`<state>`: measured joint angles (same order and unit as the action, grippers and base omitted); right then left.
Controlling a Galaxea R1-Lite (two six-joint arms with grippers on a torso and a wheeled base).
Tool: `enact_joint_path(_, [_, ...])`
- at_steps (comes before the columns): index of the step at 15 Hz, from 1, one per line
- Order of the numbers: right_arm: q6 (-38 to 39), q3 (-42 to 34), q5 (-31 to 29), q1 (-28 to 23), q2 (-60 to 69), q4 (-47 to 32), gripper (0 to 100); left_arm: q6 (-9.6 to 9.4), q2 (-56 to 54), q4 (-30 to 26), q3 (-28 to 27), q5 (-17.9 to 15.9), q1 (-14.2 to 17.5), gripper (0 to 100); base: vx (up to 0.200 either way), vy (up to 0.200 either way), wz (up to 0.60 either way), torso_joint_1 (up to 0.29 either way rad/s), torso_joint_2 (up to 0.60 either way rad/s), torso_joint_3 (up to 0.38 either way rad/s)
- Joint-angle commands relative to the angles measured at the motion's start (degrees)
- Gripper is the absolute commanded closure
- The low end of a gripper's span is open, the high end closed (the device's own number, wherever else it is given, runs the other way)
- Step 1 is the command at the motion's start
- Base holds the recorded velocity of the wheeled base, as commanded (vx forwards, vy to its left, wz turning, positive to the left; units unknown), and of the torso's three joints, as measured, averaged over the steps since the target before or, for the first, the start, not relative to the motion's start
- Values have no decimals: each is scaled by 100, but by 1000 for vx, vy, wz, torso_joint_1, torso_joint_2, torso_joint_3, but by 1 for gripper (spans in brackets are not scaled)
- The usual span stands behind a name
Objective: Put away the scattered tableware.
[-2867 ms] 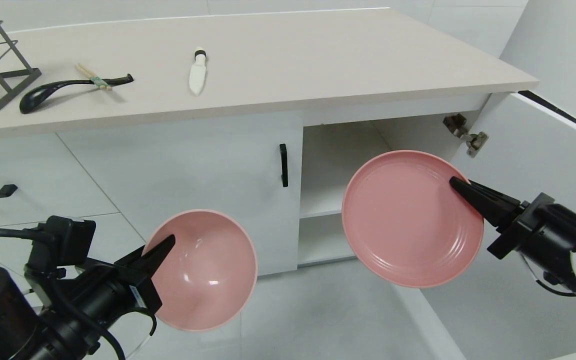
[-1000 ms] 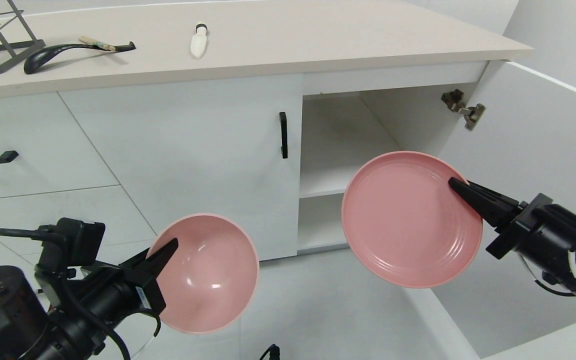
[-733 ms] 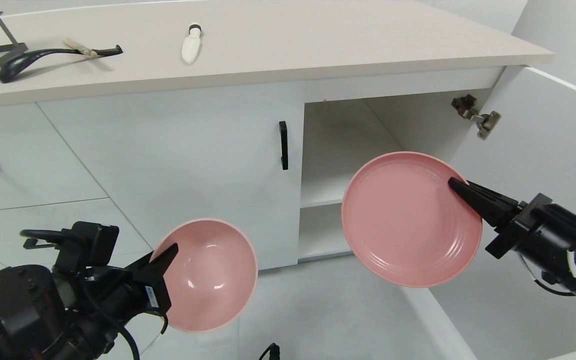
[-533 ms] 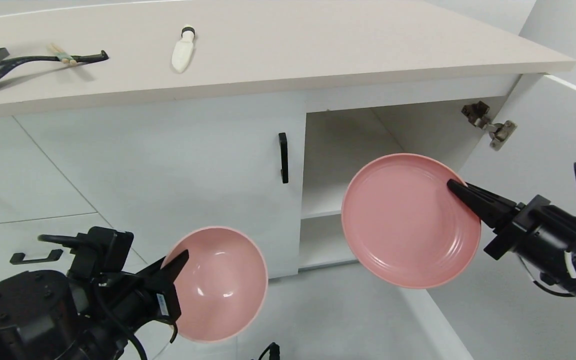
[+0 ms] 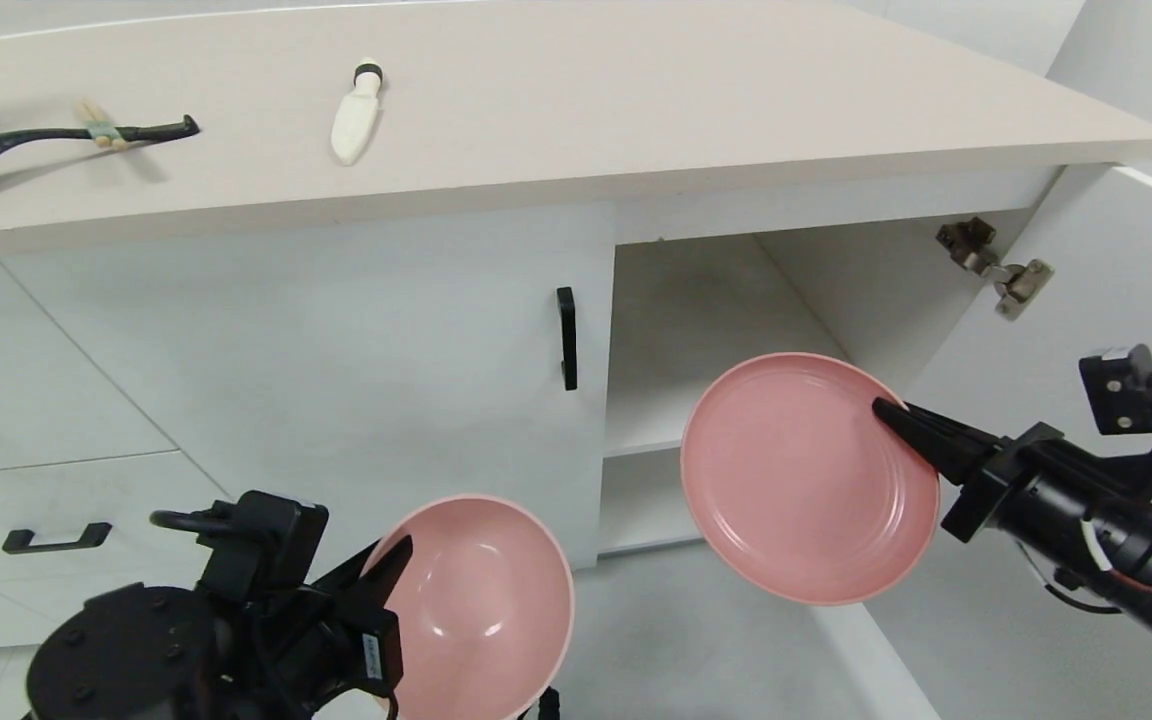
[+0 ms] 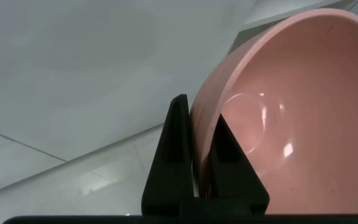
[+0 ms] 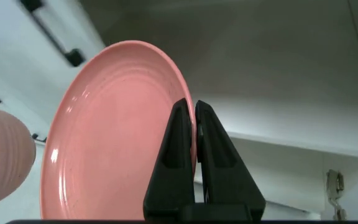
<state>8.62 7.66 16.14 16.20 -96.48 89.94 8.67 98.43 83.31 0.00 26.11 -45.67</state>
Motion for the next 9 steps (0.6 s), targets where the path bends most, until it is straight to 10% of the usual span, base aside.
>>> enact_joint_path(1, [-1, -1, 3, -29, -126, 6, 100, 3, 247, 19, 0, 113, -171, 100, 0, 0, 0, 0, 0, 0])
enact_joint_path(9, [-1, -18, 3, -328, -556, 6, 100, 91, 388, 54, 0, 430, -654, 100, 0, 0, 0, 0, 0, 0])
